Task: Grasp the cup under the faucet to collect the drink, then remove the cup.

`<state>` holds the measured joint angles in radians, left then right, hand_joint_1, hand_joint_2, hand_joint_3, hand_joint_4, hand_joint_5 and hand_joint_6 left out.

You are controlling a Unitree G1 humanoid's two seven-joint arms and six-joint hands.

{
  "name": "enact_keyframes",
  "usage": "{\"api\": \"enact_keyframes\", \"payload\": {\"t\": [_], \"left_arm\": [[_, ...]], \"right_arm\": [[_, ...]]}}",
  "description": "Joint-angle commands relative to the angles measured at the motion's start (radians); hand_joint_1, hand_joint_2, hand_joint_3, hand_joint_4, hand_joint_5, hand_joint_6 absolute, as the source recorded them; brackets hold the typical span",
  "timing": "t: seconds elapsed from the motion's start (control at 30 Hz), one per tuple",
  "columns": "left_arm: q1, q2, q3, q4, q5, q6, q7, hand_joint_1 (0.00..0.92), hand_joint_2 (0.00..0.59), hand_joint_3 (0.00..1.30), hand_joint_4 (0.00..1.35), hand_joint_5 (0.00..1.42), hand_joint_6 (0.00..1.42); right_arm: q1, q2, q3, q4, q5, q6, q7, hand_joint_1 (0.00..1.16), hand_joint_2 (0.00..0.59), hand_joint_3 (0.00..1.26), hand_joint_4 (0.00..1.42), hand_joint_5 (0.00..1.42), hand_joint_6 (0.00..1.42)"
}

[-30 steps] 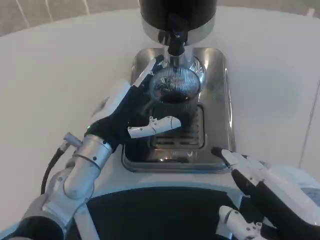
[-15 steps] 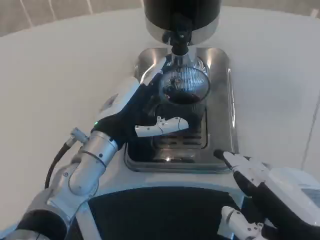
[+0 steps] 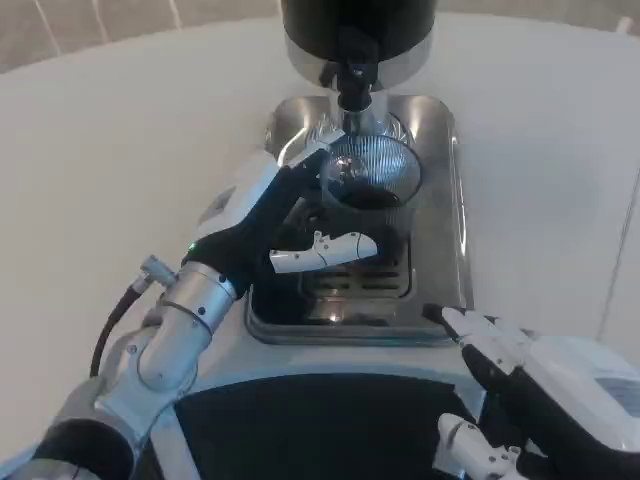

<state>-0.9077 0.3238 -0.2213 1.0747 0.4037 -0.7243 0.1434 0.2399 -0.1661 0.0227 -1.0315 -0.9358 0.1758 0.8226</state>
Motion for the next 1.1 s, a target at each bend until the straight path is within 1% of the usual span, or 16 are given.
{"api": "enact_keyframes", "payload": {"t": [0.03,0.4,0.7,1.1], "left_arm": [[-0.007,0.001,-0.010,0.014,0.016,-0.005,0.007,0.348,0.056,0.18,0.15,0.40,0.36],[-0.026,-0.013,-0.026,0.026,0.028,0.007,0.013,0.345,0.055,0.19,0.15,0.41,0.35],[-0.044,-0.024,-0.038,0.038,0.031,0.019,0.025,0.334,0.058,0.21,0.17,0.47,0.36],[-0.057,-0.039,-0.049,0.046,0.051,0.045,0.040,0.327,0.054,0.24,0.18,0.49,0.36]], "right_arm": [[0.000,0.005,0.012,-0.016,-0.012,0.013,0.016,0.01,0.574,0.03,0.00,0.00,0.00],[0.002,0.006,0.013,-0.016,-0.021,0.030,0.023,0.02,0.579,0.03,0.00,0.00,0.00],[0.000,0.005,0.019,-0.016,-0.031,0.045,0.031,0.04,0.576,0.03,0.00,0.00,0.00],[-0.015,-0.005,0.024,-0.016,-0.035,0.076,0.042,0.05,0.572,0.03,0.00,0.00,0.00]]}}
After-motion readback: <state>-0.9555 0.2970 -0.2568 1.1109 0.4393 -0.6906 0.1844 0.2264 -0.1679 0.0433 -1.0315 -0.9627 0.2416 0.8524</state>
